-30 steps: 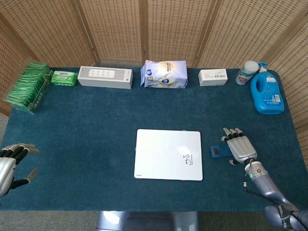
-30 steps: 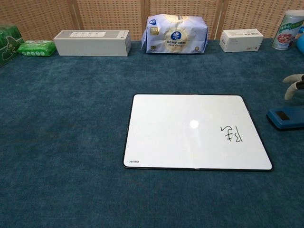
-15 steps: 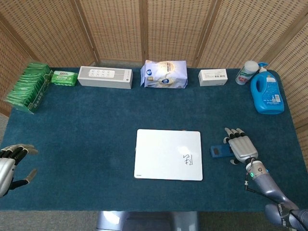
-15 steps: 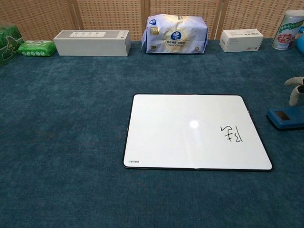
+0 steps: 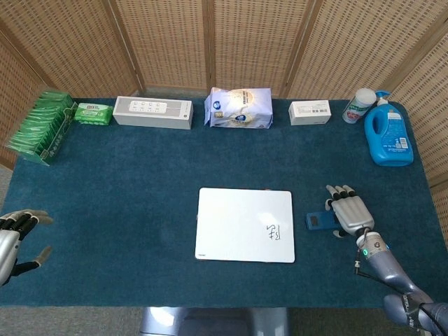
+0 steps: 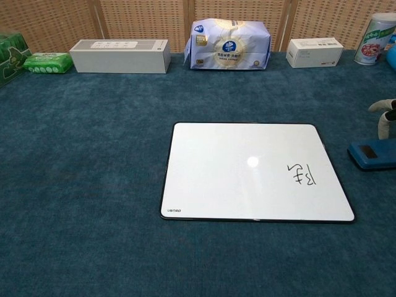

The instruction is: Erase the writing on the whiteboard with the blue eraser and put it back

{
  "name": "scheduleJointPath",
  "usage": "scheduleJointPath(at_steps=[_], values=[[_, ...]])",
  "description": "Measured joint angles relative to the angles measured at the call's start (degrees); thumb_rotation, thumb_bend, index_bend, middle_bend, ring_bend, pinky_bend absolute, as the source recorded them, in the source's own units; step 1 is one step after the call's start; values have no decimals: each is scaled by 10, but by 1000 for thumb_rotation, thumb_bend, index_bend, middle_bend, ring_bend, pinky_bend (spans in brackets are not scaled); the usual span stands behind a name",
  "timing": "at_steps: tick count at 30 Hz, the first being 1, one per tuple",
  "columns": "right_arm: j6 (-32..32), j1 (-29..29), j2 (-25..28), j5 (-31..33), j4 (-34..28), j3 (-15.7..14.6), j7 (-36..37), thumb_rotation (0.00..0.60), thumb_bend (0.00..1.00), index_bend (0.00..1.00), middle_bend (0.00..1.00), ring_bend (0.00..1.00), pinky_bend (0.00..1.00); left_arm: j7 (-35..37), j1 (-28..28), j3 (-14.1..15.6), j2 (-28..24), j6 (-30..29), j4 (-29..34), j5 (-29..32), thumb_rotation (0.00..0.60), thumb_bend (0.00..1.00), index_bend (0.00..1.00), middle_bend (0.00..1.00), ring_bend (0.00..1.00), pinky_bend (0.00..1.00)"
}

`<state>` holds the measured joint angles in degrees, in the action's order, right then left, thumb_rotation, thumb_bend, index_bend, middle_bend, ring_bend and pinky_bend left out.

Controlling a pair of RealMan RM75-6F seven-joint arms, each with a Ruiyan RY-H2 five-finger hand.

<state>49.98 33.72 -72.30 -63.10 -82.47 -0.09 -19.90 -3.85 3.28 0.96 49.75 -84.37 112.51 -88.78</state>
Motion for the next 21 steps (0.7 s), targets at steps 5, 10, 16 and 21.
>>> scheduleJointPath(at_steps=[5,10,16,21], values=[[-6,3,-5,7,3,5,-6,600,133,378,73,0,118,6,-2,0,-1,-1,-4,2,600,363,343,306,248,224],[-9,5,-8,10,4,10,-8,600,133,491,102,0,131,9,-3,-1,-2,-3,-7,3,600,362,343,307,248,224],[-6,5,-7,2,1,17,6,600,139,702,188,45,167,11,-2,0,1,0,-11,4,600,363,343,306,248,222],[-6,6,-1,2,-6,21,6,600,147,780,234,92,187,12,-2,-1,3,2,-13,7,600,363,343,306,248,219]])
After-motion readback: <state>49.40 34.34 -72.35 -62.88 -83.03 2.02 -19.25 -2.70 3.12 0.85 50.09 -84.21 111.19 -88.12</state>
